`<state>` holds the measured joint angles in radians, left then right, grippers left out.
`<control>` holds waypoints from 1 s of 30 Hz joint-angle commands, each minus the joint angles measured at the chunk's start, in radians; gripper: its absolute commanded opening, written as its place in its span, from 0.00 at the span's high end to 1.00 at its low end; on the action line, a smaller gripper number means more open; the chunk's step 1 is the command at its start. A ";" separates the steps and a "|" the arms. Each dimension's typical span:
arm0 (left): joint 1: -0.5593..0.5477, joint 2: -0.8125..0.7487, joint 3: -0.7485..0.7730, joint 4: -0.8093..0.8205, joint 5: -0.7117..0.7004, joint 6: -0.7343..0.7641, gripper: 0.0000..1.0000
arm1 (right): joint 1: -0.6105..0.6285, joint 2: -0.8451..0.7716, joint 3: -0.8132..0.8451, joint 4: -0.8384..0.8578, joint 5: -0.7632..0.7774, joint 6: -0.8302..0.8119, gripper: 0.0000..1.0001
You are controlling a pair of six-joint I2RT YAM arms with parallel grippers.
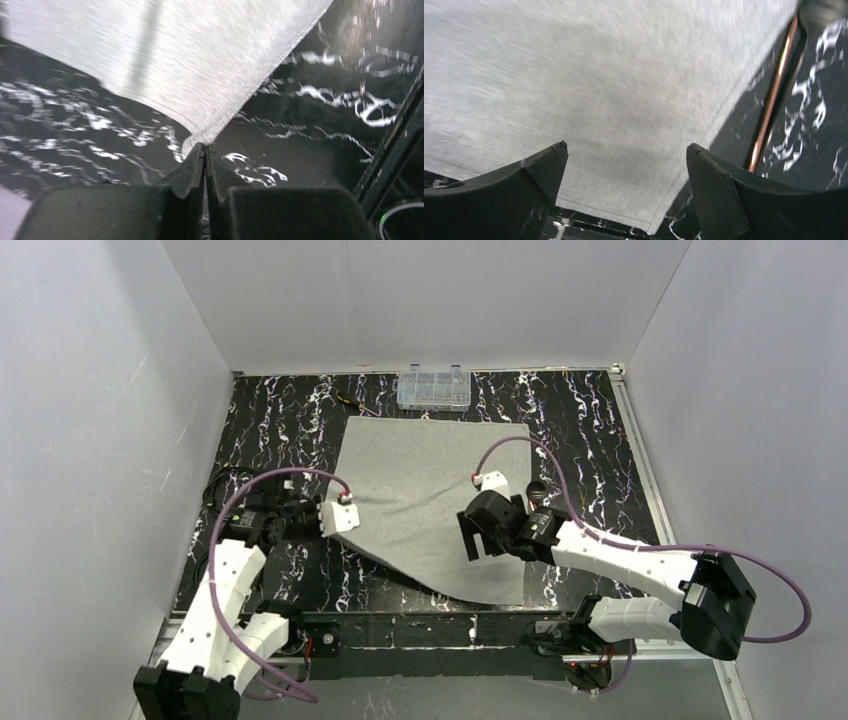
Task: Fold the napkin into a case and place the utensils inside
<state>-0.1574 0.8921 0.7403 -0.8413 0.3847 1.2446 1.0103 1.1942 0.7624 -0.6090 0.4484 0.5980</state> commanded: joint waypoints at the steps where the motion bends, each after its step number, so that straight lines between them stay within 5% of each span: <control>1: -0.004 -0.049 0.168 -0.035 0.162 -0.161 1.00 | 0.005 -0.013 0.101 0.156 -0.050 -0.212 0.03; 8: -0.004 0.053 0.351 -0.037 0.123 -0.337 1.00 | 0.046 -0.202 -0.014 0.334 -0.295 -0.371 0.01; 16: -0.004 0.045 0.341 0.001 0.116 -0.370 1.00 | 0.123 -0.120 0.023 0.434 -0.388 -0.476 0.01; 23: -0.004 0.044 0.365 0.001 0.106 -0.385 1.00 | 0.297 0.059 0.072 0.423 -0.102 -0.514 0.01; 30: -0.004 0.070 0.376 0.020 0.050 -0.414 1.00 | 0.351 0.052 -0.020 0.301 0.165 -0.312 0.02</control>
<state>-0.1596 0.9524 1.0760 -0.8360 0.4717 0.8654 1.3453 1.2884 0.7815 -0.2565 0.4194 0.1638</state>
